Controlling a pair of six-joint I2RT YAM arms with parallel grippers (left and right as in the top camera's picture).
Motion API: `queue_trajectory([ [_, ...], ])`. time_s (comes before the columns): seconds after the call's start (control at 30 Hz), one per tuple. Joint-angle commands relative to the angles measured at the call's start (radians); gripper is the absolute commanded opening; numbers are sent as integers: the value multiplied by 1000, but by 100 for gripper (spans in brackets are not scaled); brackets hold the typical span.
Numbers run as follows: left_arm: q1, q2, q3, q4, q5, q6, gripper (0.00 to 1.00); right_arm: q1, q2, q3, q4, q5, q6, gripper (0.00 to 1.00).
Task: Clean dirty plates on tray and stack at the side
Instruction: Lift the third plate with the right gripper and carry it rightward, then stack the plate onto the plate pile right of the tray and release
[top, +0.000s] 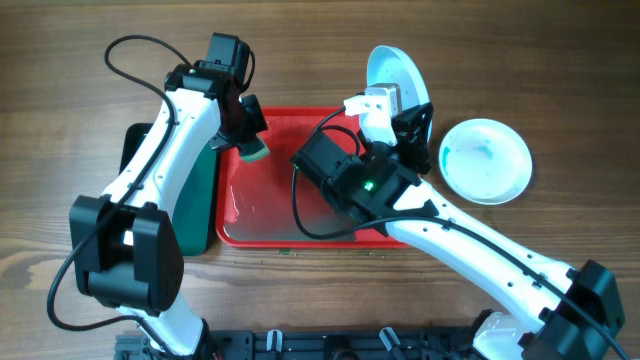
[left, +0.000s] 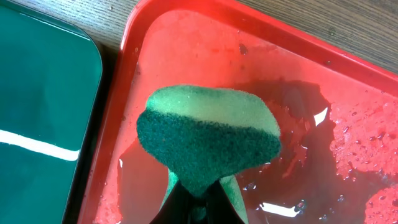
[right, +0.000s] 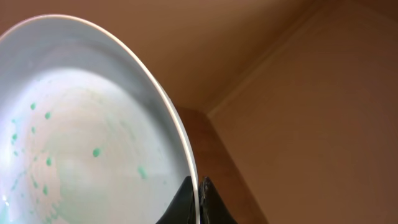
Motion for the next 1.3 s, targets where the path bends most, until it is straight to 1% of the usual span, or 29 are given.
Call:
queue_trajectory([
  [0.0, 2, 7, -6, 3, 12, 12, 4, 7, -22, 5, -10, -81, -27, 4],
  [0.03, 2, 7, -6, 3, 12, 12, 4, 7, -22, 5, -29, -106, -27, 4],
  [0.13, 2, 7, -6, 3, 12, 12, 4, 5, -41, 5, -30, -82, -15, 4],
  [0.17, 2, 7, -6, 2, 12, 13, 4, 5, -53, 5, -19, -130, -17, 4],
  [0.2, 2, 7, -6, 2, 12, 13, 4, 5, -64, 5, -18, -210, -17, 4],
  [0.27, 2, 7, -6, 3, 12, 13, 4, -9, -84, 5, -41, -493, -16, 4],
  [0.3, 2, 7, -6, 3, 12, 12, 4, -28, -87, 5, -53, -585, -16, 4],
  [0.33, 2, 7, -6, 3, 12, 12, 4, -75, -90, 5, -71, -715, -12, 4],
  [0.4, 2, 7, -6, 3, 12, 13, 4, -185, -95, 5, -82, -903, -21, 4],
  [0.5, 2, 7, -6, 3, 12, 13, 4, -335, -94, 5, -74, -1080, -22, 4],
  [0.6, 2, 7, -6, 3, 12, 13, 4, -566, -94, 2, -51, -1299, -89, 4],
  [0.67, 2, 7, -6, 3, 12, 13, 4, -697, -93, 1, -47, -1359, -95, 4],
  [0.77, 2, 7, -6, 3, 12, 13, 4, -877, -89, -10, -35, -1390, -79, 4],
  [0.9, 2, 7, -6, 3, 12, 13, 4, -1077, -89, -109, 35, -1402, -38, 4],
  [1.03, 2, 7, -6, 4, 12, 13, 4, -1169, -89, -228, 113, -1404, -16, 4],
  [1.23, 2, 7, -6, 4, 12, 13, 4, -1195, -89, -368, 262, -1404, -17, 5],
  [1.27, 2, 7, -6, 4, 12, 13, 4, -1194, -88, -381, 272, -1404, -19, 18],
])
